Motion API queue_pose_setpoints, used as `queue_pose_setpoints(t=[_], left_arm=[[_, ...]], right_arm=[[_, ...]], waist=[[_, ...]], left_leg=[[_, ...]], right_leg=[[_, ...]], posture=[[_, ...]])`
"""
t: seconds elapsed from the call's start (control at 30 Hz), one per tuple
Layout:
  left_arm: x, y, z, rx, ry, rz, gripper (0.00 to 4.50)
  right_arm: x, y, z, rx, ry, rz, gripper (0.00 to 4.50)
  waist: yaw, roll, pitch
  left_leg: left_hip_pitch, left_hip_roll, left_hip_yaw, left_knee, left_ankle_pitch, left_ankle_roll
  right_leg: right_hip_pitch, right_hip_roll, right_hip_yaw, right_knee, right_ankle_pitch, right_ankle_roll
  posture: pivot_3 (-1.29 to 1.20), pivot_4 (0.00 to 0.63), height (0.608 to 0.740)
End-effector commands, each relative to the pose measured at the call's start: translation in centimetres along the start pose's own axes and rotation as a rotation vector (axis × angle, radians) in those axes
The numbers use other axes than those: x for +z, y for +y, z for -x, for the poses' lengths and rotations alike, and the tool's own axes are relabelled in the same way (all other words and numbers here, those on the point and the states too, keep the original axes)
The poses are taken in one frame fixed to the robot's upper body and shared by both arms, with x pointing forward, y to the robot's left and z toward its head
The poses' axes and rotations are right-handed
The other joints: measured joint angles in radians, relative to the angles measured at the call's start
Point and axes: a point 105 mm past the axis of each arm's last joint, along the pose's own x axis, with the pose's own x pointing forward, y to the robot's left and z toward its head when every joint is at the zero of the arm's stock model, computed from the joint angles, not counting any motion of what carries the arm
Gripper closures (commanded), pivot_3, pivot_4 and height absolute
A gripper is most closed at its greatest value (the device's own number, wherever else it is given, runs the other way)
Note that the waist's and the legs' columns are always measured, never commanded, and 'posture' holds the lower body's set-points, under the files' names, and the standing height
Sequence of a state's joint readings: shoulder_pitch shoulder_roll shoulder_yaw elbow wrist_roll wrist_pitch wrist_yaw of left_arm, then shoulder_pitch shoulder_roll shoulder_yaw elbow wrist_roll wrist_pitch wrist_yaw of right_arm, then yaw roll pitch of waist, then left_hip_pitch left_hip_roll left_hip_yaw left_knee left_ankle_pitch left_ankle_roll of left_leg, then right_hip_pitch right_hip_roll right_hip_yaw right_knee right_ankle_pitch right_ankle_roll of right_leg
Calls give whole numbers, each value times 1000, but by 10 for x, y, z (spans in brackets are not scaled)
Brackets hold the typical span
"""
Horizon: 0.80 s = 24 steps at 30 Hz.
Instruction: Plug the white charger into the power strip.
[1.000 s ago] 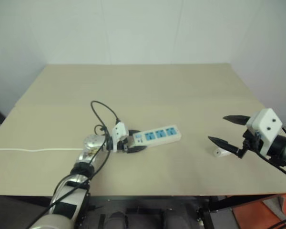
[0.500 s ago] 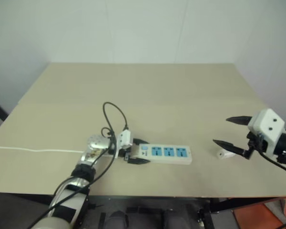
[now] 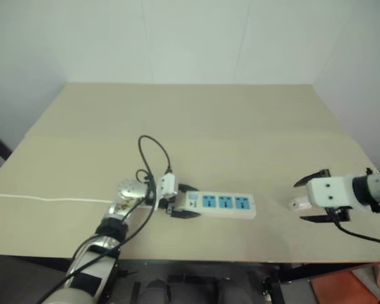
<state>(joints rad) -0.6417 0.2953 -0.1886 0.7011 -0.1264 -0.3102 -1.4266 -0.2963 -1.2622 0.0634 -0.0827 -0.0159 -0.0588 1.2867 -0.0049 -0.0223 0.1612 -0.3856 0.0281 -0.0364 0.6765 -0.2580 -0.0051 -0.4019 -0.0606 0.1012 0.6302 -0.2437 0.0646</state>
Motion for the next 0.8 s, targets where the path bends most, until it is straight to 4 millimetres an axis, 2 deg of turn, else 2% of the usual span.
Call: queue_pose_setpoints(t=[0.03,0.4,0.8], left_arm=[[-5,-10,-11,-61,22,28,1195],[-3,-7,-12,-64,30,20,1195],[-4,-7,-9,-38,23,24,1195]], right_arm=[[-2,-1,-5,56,12,48,0],[-18,-5,-34,239,92,101,0],[-34,-9,-46,325,150,118,0]], waist=[[1,0,0],[7,1,0],[9,1,0]], left_leg=[[0,0,0,0,0,0],[0,0,0,0,0,0],[0,0,0,0,0,0]], right_leg=[[0,0,0,0,0,0],[0,0,0,0,0,0],[0,0,-1,1,0,-1]], posture=[[0,150,740],[0,150,740],[0,150,740]])
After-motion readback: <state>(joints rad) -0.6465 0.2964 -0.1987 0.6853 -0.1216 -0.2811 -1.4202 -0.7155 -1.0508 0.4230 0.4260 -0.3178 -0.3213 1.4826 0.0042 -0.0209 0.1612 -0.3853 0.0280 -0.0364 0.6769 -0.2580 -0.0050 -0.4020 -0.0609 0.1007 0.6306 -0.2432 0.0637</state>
